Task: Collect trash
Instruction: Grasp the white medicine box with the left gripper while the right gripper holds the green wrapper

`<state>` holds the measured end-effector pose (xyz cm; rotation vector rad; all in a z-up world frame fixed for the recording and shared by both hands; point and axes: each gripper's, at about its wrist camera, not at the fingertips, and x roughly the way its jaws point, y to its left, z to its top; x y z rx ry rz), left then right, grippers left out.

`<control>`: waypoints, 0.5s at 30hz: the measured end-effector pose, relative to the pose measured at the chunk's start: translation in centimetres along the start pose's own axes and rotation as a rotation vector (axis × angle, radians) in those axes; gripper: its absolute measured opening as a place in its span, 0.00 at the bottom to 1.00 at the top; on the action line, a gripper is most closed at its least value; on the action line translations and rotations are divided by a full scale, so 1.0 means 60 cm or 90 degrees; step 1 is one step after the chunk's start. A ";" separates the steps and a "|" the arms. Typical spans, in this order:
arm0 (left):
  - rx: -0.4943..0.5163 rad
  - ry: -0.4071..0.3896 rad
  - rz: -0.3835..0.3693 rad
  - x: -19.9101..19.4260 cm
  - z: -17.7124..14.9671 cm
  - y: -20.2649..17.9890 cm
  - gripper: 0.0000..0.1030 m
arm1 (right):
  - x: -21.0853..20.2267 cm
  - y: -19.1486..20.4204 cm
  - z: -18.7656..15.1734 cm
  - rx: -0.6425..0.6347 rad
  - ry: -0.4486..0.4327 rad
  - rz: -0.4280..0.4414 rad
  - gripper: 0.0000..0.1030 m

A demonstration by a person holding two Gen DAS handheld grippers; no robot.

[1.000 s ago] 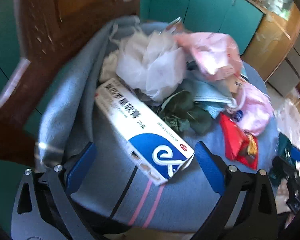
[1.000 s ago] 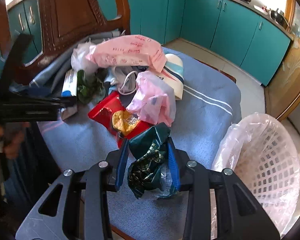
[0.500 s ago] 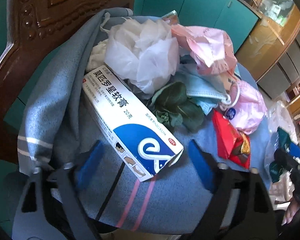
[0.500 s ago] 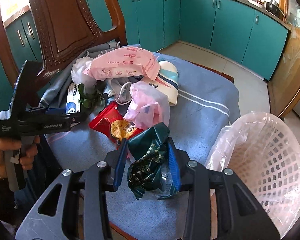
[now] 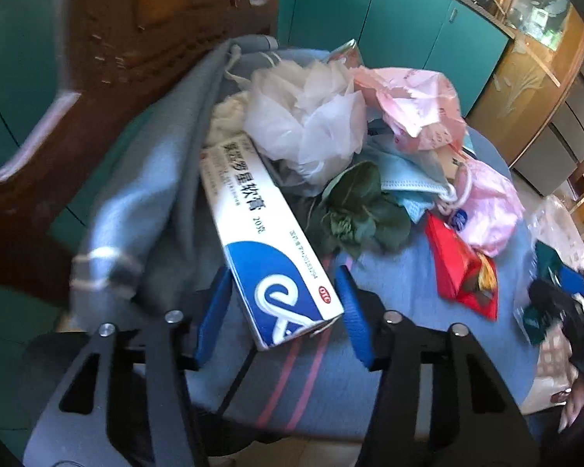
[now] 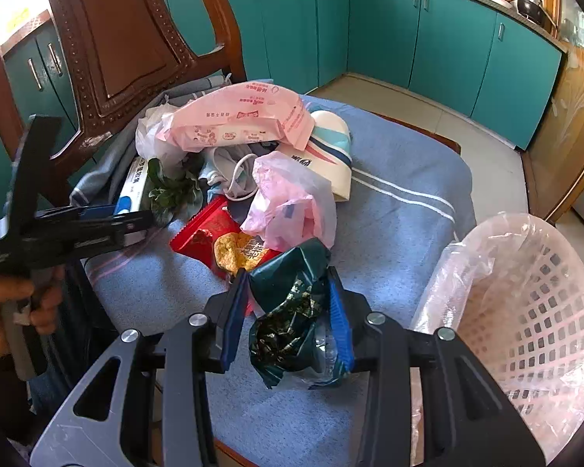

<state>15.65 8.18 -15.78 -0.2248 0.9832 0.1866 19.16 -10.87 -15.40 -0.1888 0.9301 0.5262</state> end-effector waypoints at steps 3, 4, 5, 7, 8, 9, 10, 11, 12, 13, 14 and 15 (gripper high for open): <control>0.017 -0.025 0.005 -0.043 -0.021 0.013 0.50 | 0.004 0.008 -0.001 -0.007 0.003 0.003 0.38; 0.020 -0.033 0.004 -0.053 -0.024 0.015 0.50 | 0.005 0.011 -0.001 -0.009 0.005 0.003 0.38; 0.021 -0.042 0.001 -0.066 -0.028 0.015 0.49 | 0.005 0.012 -0.001 -0.010 0.005 0.004 0.38; 0.020 -0.066 -0.007 -0.096 -0.033 0.019 0.48 | 0.006 0.013 0.000 -0.010 0.005 0.004 0.38; 0.020 -0.076 -0.010 -0.107 -0.033 0.018 0.47 | 0.006 0.013 0.001 -0.008 0.005 0.005 0.38; 0.020 -0.092 -0.012 -0.119 -0.030 0.019 0.47 | 0.004 0.011 0.001 -0.005 0.002 0.005 0.38; 0.021 -0.107 -0.014 -0.126 -0.020 0.008 0.46 | 0.002 0.010 0.001 -0.001 -0.001 0.005 0.38; 0.025 -0.126 -0.019 -0.144 -0.019 0.004 0.46 | 0.001 0.008 0.001 0.002 -0.004 0.007 0.38; 0.027 -0.139 -0.025 -0.157 -0.015 -0.002 0.46 | 0.000 0.007 0.002 0.002 -0.005 0.009 0.38; 0.028 -0.146 -0.031 -0.164 -0.009 -0.004 0.45 | -0.002 0.006 0.001 0.003 -0.008 0.010 0.38; 0.031 -0.161 -0.041 -0.179 -0.008 -0.008 0.45 | -0.004 0.006 0.000 0.004 -0.010 0.011 0.38; 0.036 -0.170 -0.044 -0.187 -0.008 -0.009 0.45 | -0.006 0.005 0.000 0.004 -0.013 0.011 0.38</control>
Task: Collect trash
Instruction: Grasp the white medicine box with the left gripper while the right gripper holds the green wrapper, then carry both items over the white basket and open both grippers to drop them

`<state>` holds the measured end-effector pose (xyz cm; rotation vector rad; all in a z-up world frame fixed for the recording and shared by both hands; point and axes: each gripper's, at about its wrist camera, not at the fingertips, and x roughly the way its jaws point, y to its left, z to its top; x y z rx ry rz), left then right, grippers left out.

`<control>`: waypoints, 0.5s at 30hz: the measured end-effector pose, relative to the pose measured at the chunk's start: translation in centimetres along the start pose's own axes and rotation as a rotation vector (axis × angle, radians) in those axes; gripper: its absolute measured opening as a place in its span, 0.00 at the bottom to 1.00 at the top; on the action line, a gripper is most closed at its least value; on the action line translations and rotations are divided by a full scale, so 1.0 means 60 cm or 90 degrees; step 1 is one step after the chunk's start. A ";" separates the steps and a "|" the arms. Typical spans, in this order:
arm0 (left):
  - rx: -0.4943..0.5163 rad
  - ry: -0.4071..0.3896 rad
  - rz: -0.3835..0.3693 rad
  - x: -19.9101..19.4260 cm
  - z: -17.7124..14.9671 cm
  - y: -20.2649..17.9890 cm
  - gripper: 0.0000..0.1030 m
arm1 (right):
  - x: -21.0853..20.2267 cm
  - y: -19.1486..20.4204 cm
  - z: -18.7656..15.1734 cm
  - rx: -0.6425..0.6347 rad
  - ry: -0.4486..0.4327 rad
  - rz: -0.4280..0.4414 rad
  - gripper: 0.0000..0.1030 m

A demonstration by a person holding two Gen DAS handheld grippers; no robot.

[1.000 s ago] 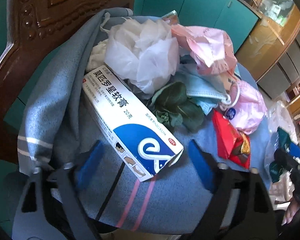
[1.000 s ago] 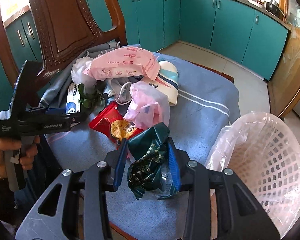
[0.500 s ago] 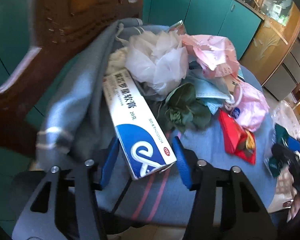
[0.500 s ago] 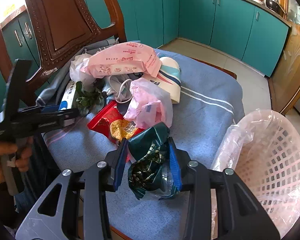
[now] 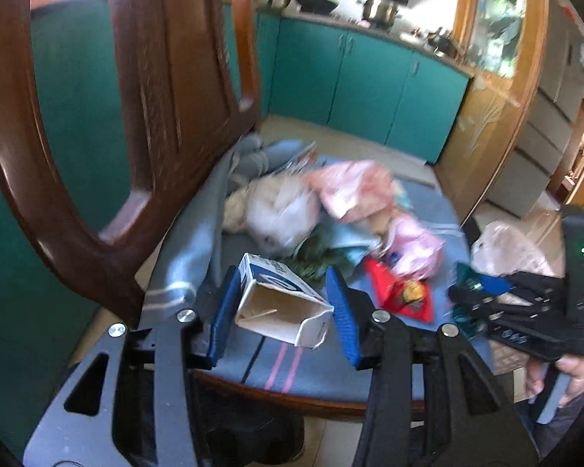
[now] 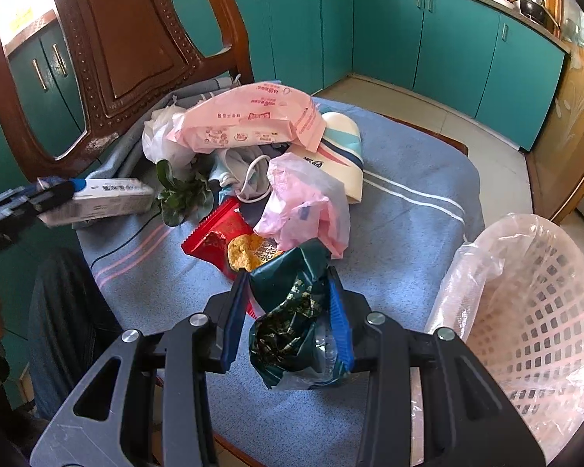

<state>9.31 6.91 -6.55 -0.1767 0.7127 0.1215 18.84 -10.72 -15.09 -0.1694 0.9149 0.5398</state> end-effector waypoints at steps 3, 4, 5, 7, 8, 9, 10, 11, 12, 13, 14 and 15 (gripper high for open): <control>0.021 -0.023 -0.001 -0.015 0.008 -0.013 0.45 | -0.007 -0.002 -0.001 0.004 -0.008 0.002 0.38; 0.023 -0.024 -0.005 -0.015 0.009 -0.018 0.45 | -0.007 -0.003 0.000 0.005 -0.008 0.002 0.38; 0.023 -0.024 -0.012 -0.014 0.007 -0.023 0.45 | -0.008 -0.005 0.000 0.008 -0.008 0.001 0.38; 0.025 -0.023 -0.022 -0.007 0.009 -0.024 0.45 | -0.008 -0.008 0.000 0.013 -0.008 -0.001 0.38; 0.028 -0.025 -0.026 -0.002 0.007 -0.031 0.45 | -0.008 -0.009 0.000 0.016 -0.009 -0.002 0.38; 0.031 -0.026 -0.029 -0.002 0.007 -0.034 0.45 | -0.009 -0.011 0.000 0.019 -0.009 -0.003 0.38; 0.034 -0.028 -0.031 -0.002 0.007 -0.038 0.45 | -0.010 -0.013 0.000 0.022 -0.010 -0.005 0.38; 0.036 -0.028 -0.033 0.002 0.004 -0.040 0.45 | -0.010 -0.014 -0.001 0.023 -0.010 -0.006 0.38; 0.039 -0.029 -0.038 0.002 0.003 -0.043 0.45 | -0.010 -0.015 -0.001 0.023 -0.009 -0.007 0.38; 0.041 -0.028 -0.040 0.004 0.002 -0.047 0.45 | -0.009 -0.015 -0.001 0.024 -0.008 -0.008 0.38; 0.041 -0.027 -0.042 0.006 0.001 -0.049 0.45 | -0.007 -0.015 -0.002 0.024 -0.006 -0.011 0.38; 0.042 -0.026 -0.046 0.008 0.000 -0.052 0.45 | -0.006 -0.014 -0.002 0.024 -0.006 -0.011 0.38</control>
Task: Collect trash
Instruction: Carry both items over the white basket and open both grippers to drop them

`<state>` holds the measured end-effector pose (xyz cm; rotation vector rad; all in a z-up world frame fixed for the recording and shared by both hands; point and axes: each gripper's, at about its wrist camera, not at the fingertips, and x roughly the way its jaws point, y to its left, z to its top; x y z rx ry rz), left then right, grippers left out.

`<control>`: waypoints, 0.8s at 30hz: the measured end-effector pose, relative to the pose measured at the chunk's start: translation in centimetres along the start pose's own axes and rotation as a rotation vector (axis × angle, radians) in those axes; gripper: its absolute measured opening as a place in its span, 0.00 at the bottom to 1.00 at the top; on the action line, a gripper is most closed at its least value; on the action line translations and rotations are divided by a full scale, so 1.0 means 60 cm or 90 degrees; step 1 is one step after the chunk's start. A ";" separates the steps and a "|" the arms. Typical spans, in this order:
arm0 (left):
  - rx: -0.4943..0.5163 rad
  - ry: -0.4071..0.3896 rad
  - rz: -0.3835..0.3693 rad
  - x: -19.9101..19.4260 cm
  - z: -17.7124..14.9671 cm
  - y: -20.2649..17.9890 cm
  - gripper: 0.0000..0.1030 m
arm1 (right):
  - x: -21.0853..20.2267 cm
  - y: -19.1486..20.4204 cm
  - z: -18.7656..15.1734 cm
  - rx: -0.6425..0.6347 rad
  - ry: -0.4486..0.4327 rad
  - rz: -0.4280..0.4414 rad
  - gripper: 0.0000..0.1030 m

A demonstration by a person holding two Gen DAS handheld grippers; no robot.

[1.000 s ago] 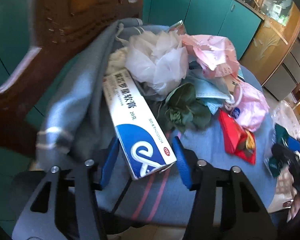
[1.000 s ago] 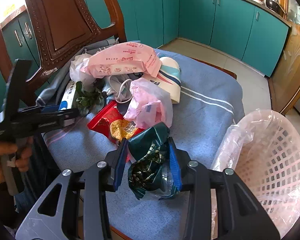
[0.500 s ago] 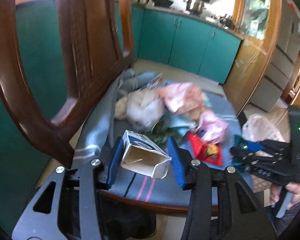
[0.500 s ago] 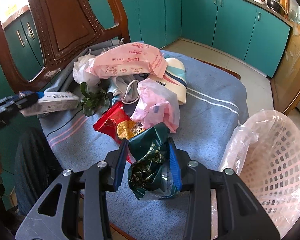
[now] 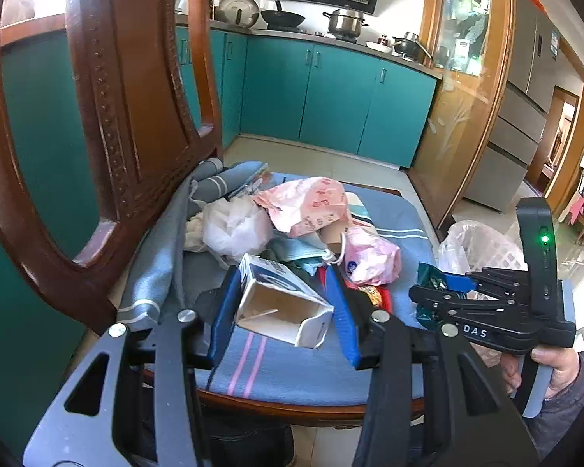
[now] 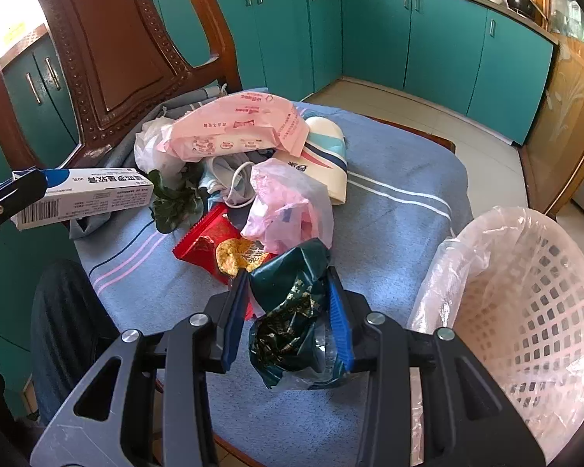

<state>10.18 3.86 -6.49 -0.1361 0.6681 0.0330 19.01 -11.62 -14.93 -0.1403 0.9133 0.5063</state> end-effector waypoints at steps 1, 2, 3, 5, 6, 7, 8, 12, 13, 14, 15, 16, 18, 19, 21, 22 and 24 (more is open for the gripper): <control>0.000 0.000 -0.003 0.001 -0.001 -0.002 0.45 | -0.001 0.000 0.000 0.001 -0.003 0.000 0.38; 0.001 -0.001 -0.007 0.002 -0.001 -0.005 0.45 | -0.007 -0.002 0.001 0.006 -0.013 -0.001 0.38; 0.002 -0.002 -0.009 0.001 -0.003 -0.006 0.45 | -0.013 -0.004 0.002 0.011 -0.023 0.002 0.38; 0.004 -0.002 -0.012 0.006 -0.004 -0.010 0.45 | -0.023 -0.009 0.004 0.018 -0.038 0.010 0.38; 0.005 0.000 -0.015 0.009 -0.004 -0.012 0.45 | -0.026 -0.010 0.004 0.018 -0.041 0.011 0.38; 0.006 0.001 -0.018 0.011 -0.004 -0.014 0.45 | -0.027 -0.010 0.005 0.019 -0.042 0.010 0.38; 0.006 0.002 -0.022 0.013 -0.004 -0.018 0.45 | -0.029 -0.011 0.005 0.020 -0.045 0.009 0.38; 0.014 -0.003 -0.036 0.012 -0.001 -0.033 0.45 | -0.053 -0.025 0.009 0.033 -0.074 0.004 0.38; 0.017 -0.006 -0.040 0.012 0.000 -0.038 0.45 | -0.064 -0.034 0.010 0.042 -0.089 0.001 0.38; 0.022 -0.010 -0.046 0.011 0.003 -0.045 0.45 | -0.073 -0.042 0.011 0.051 -0.101 0.000 0.38; 0.024 -0.013 -0.051 0.009 0.005 -0.050 0.45 | -0.087 -0.056 0.011 0.065 -0.118 -0.001 0.38; 0.026 -0.020 -0.060 0.007 0.009 -0.058 0.45 | -0.097 -0.067 0.011 0.076 -0.130 -0.003 0.38; 0.031 -0.029 -0.077 0.007 0.018 -0.071 0.45 | -0.126 -0.103 0.004 0.114 -0.162 -0.017 0.38; 0.035 -0.035 -0.089 0.006 0.024 -0.080 0.45 | -0.136 -0.120 0.001 0.130 -0.170 -0.027 0.38; 0.044 -0.043 -0.122 0.007 0.036 -0.105 0.45 | -0.149 -0.153 -0.012 0.162 -0.173 -0.056 0.38; 0.047 -0.044 -0.142 0.009 0.041 -0.118 0.45 | -0.151 -0.168 -0.018 0.179 -0.170 -0.069 0.38; 0.053 -0.042 -0.180 0.017 0.050 -0.145 0.45 | -0.153 -0.211 -0.040 0.234 -0.152 -0.106 0.38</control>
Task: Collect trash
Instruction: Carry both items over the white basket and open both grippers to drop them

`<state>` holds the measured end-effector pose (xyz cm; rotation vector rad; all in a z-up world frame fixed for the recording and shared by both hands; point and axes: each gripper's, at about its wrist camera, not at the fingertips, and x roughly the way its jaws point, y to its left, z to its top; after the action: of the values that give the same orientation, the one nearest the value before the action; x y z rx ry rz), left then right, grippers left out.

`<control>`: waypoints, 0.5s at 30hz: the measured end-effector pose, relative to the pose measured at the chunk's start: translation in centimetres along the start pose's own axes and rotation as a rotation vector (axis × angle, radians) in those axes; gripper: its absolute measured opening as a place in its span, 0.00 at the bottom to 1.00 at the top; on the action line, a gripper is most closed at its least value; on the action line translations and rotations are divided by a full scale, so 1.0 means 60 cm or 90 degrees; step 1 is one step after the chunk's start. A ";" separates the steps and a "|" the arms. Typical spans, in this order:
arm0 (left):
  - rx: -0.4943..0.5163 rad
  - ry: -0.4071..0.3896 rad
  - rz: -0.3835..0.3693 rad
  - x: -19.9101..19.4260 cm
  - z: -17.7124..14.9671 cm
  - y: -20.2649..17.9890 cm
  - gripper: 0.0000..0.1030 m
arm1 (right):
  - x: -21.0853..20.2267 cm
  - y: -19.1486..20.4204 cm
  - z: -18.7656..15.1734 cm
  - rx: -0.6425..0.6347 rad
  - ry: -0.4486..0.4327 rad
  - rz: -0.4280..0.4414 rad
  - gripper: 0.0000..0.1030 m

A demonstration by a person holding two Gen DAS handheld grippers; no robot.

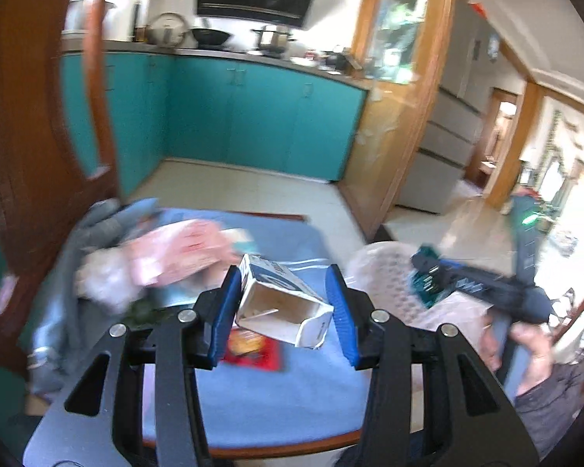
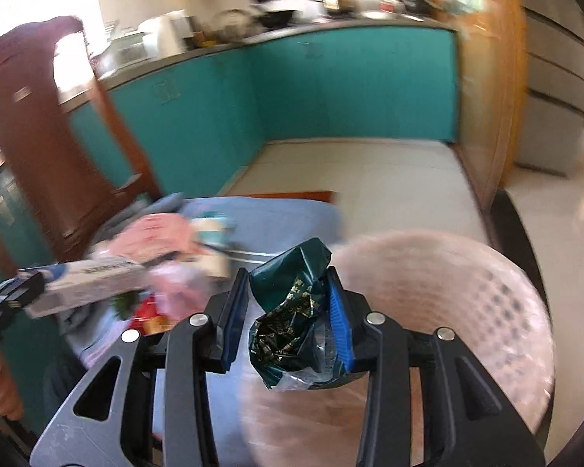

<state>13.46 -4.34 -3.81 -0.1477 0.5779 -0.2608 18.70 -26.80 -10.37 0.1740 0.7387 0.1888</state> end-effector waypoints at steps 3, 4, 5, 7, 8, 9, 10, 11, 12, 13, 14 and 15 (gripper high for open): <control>0.017 0.009 -0.054 0.032 0.008 -0.043 0.45 | 0.003 -0.053 -0.011 0.049 0.019 -0.078 0.38; 0.027 0.020 -0.077 0.045 0.009 -0.060 0.45 | 0.003 -0.064 -0.013 0.060 0.023 -0.095 0.38; 0.034 0.028 -0.092 0.055 0.008 -0.074 0.45 | 0.003 -0.081 -0.016 0.082 0.029 -0.113 0.38; 0.048 0.058 -0.134 0.082 0.002 -0.108 0.45 | 0.005 -0.107 -0.021 0.132 0.040 -0.132 0.41; 0.052 0.069 -0.154 0.095 -0.003 -0.122 0.45 | 0.004 -0.124 -0.025 0.167 0.046 -0.143 0.45; 0.055 0.077 -0.168 0.104 -0.007 -0.133 0.45 | 0.002 -0.135 -0.027 0.188 0.046 -0.143 0.47; 0.060 0.090 -0.184 0.117 -0.013 -0.146 0.45 | -0.002 -0.143 -0.030 0.208 0.043 -0.148 0.48; 0.063 0.102 -0.199 0.131 -0.020 -0.157 0.45 | -0.003 -0.145 -0.029 0.221 0.039 -0.154 0.52; 0.065 0.112 -0.208 0.140 -0.025 -0.165 0.45 | -0.009 -0.150 -0.029 0.234 0.028 -0.158 0.56; 0.068 0.125 -0.215 0.153 -0.031 -0.173 0.45 | -0.013 -0.160 -0.029 0.241 0.021 -0.159 0.57; 0.073 0.142 -0.222 0.168 -0.040 -0.182 0.45 | -0.021 -0.162 -0.030 0.251 0.007 -0.159 0.59; 0.075 0.150 -0.225 0.179 -0.045 -0.187 0.46 | -0.022 -0.165 -0.020 0.256 0.000 -0.157 0.59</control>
<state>18.35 -18.30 -9.26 -0.1050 0.7682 -0.6598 18.02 -36.59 -12.63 0.4620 0.7852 -0.1979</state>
